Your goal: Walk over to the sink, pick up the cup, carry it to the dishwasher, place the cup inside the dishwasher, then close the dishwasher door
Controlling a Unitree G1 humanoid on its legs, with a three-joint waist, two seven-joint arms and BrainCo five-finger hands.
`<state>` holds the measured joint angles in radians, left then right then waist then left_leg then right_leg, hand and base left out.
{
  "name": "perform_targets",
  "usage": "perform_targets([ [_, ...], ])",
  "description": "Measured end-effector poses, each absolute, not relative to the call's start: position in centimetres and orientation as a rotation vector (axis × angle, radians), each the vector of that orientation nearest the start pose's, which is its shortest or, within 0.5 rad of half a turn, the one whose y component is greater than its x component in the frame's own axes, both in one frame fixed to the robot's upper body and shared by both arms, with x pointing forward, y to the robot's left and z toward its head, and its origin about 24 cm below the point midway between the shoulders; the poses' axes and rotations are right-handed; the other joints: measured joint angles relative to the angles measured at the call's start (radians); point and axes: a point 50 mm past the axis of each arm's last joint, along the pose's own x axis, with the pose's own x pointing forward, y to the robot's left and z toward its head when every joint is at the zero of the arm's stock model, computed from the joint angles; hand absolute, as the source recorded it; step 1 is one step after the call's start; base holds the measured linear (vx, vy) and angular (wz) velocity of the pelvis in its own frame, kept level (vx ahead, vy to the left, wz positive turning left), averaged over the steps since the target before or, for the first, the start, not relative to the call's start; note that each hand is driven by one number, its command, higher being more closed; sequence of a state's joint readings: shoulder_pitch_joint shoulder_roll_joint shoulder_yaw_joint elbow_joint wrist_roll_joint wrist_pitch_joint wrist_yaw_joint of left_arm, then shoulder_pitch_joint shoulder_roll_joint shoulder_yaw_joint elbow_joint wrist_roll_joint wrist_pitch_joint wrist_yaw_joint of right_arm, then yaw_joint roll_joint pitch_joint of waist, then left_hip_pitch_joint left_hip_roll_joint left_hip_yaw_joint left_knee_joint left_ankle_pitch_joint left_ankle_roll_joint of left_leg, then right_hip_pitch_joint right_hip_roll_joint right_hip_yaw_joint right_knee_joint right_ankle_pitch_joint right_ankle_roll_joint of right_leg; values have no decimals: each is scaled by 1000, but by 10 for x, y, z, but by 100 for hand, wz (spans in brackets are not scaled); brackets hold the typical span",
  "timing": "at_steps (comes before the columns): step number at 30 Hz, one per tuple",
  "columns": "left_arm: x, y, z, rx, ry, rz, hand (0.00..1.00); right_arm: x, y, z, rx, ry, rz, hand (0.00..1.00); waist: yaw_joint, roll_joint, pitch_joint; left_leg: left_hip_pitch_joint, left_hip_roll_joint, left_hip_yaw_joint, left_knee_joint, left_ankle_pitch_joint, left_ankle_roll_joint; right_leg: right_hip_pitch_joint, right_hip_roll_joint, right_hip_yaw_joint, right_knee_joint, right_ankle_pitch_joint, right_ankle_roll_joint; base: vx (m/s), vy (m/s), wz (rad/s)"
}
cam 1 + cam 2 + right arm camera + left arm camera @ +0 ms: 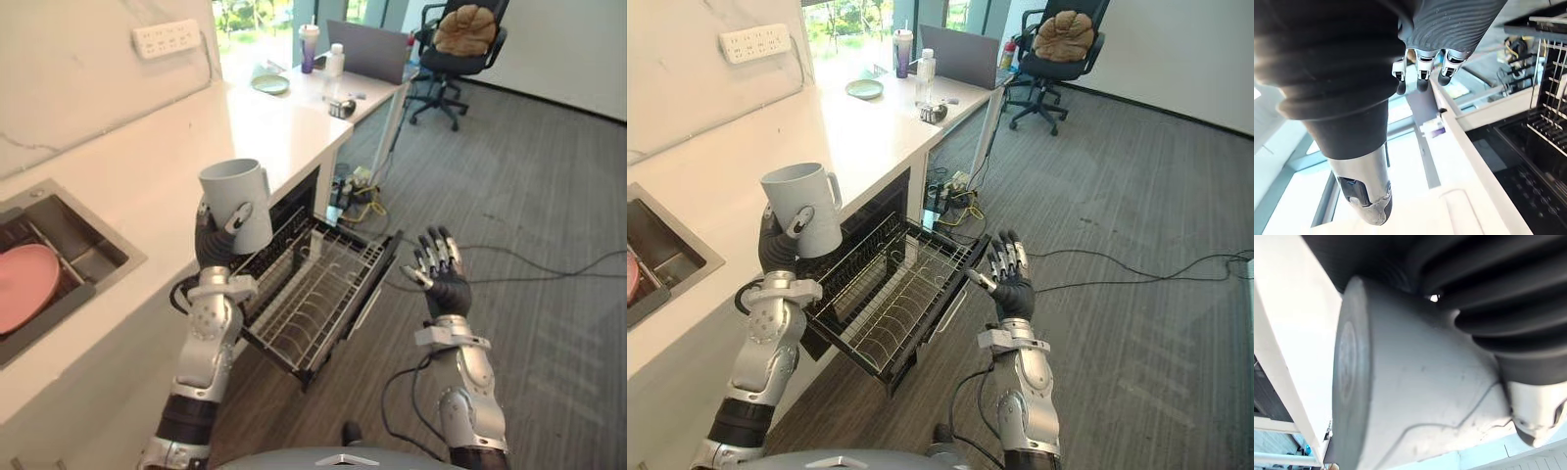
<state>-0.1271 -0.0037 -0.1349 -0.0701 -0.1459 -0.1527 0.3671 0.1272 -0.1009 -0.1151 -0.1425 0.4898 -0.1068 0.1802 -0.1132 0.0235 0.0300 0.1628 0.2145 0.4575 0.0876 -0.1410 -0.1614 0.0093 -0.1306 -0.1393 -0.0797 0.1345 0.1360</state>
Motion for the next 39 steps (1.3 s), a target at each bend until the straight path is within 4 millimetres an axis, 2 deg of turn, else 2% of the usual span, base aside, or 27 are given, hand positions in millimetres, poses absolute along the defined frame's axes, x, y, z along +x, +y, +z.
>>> perform_targets([
  [4, 270, 131, 90, -182, -275, 255, 100, 229, -184, 67, 453, -210, 123, 0, 6, -11, 7, -1, -3, -24, 0, -1, 1, 21, -6, -44, -1, 0, 0, -39, -4, 17],
  [6, 269, 133, 86, -154, -265, 295, 100, 230, -174, 76, 507, -227, 194, 0, 18, -18, 11, -13, -10, -42, 0, 3, 6, 23, -15, -67, -1, 0, 0, -53, 0, 23],
  [11, 265, 137, 79, -39, -267, 435, 100, 234, -153, 85, 600, -232, 302, 0, 30, -19, 12, -34, -21, -82, -3, 19, 13, 24, -30, -108, -1, 2, 2, -17, -5, 26],
  [16, 260, 138, 78, 206, -357, 589, 100, 236, -132, 88, 717, -221, 407, 0, 39, -21, 13, -43, -32, -107, -24, 40, 20, 30, -40, -138, -1, 6, 2, -42, 0, 15],
  [20, 256, 137, 82, 311, -437, 672, 100, 237, -116, 92, 792, -213, 465, 0, 45, -26, 17, -47, -34, -120, -39, 55, 21, 31, -41, -150, -1, 6, 2, -69, -7, 8],
  [28, 251, 116, 86, 442, -584, 695, 100, 244, -83, 106, 801, -178, 526, 0, 54, -25, 18, -41, -36, -127, -58, 80, 20, 32, -39, -151, -1, 12, -3, -42, -5, 2],
  [39, 253, 78, 94, 489, -701, 555, 100, 248, -59, 115, 782, -127, 471, 0, 54, -23, 19, -20, -40, -120, -74, 92, 20, 36, -39, -143, -1, 17, -5, -12, 1, -1],
])
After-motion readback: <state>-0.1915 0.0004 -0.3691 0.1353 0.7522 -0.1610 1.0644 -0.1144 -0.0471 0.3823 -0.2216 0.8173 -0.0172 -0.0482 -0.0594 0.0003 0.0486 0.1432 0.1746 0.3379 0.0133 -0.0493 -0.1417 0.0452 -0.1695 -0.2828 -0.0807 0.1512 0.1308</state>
